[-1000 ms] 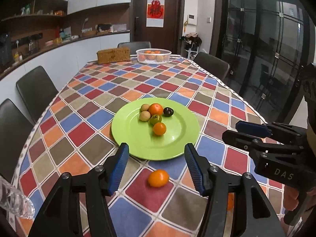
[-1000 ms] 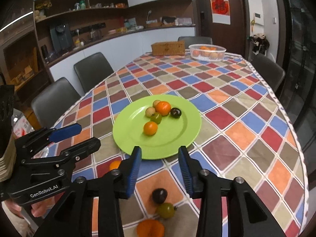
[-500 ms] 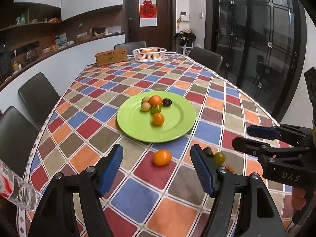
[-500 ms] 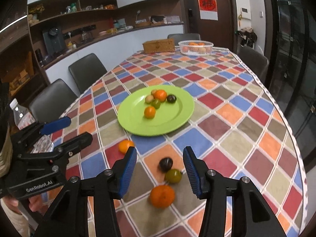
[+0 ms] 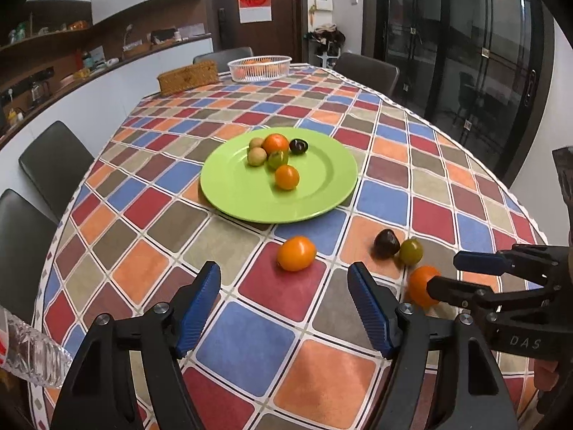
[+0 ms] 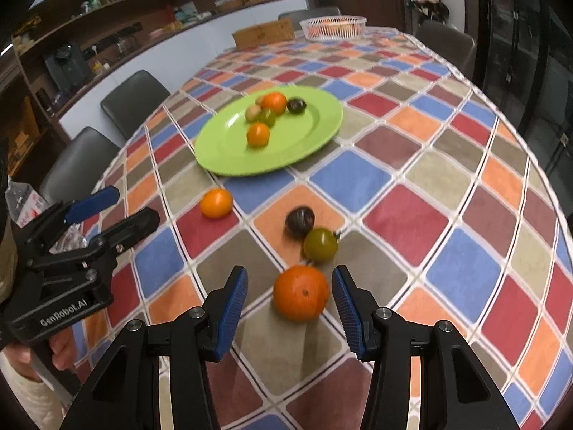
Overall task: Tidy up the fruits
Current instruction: 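Withdraw both tools from the plate toward the remaining loose fruits, then grasp the large mandarin orange with the right tool while the left tool grasps a small orange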
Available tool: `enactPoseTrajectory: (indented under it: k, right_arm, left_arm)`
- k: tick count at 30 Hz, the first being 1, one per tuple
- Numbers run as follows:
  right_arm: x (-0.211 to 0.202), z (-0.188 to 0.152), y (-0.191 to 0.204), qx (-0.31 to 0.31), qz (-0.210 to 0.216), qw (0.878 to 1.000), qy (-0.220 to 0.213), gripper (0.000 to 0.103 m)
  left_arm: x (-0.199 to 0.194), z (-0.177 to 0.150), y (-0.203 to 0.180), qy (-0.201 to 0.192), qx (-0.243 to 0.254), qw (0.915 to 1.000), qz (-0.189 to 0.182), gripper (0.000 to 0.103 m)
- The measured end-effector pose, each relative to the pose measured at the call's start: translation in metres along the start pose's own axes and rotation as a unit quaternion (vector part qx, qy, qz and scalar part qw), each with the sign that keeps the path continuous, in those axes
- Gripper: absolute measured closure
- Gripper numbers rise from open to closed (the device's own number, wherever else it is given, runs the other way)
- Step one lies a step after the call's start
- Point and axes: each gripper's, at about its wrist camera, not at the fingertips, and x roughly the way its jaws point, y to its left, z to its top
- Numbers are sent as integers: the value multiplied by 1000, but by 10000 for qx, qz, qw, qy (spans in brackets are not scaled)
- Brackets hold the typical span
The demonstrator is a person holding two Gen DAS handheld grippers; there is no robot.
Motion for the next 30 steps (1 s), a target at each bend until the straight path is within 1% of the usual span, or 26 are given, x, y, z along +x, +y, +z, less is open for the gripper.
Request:
enactPoseTrajectory:
  k: [4, 9, 14, 17, 19, 22, 24, 28, 30]
  right_arm:
    - [9, -5, 0, 14, -29, 9999, 149, 53]
    - [21, -7, 0, 18, -165, 9995, 282, 53]
    - [30, -8, -1, 14, -201, 9990, 408, 53]
    - [34, -7, -2, 38, -195, 9988, 446, 53]
    - [37, -6, -2, 57, -187, 9988, 459, 53]
    - [39, -5, -4, 105, -160, 9987, 464, 55]
    - [40, -5, -4, 108, -128, 9988, 455, 56]
    - [42, -6, -4, 82, -136, 9988, 453, 60]
    - [42, -5, -5, 79, -125, 9989, 443, 61]
  left_arm:
    - [12, 0, 3, 91, 21, 9999, -68, 30]
    - [33, 4, 11, 195, -137, 9995, -191, 31]
    - [52, 9, 10, 298, -184, 9990, -282, 31]
    - [66, 11, 8, 425, -223, 9983, -339, 36]
    - [74, 11, 7, 486, -272, 9978, -366, 45]
    - [84, 11, 6, 553, -322, 9972, -386, 53]
    - [90, 10, 4, 613, -296, 9970, -363, 57]
    - [98, 10, 2, 720, -322, 9963, -340, 64]
    - [99, 9, 1, 711, -344, 9963, -335, 65]
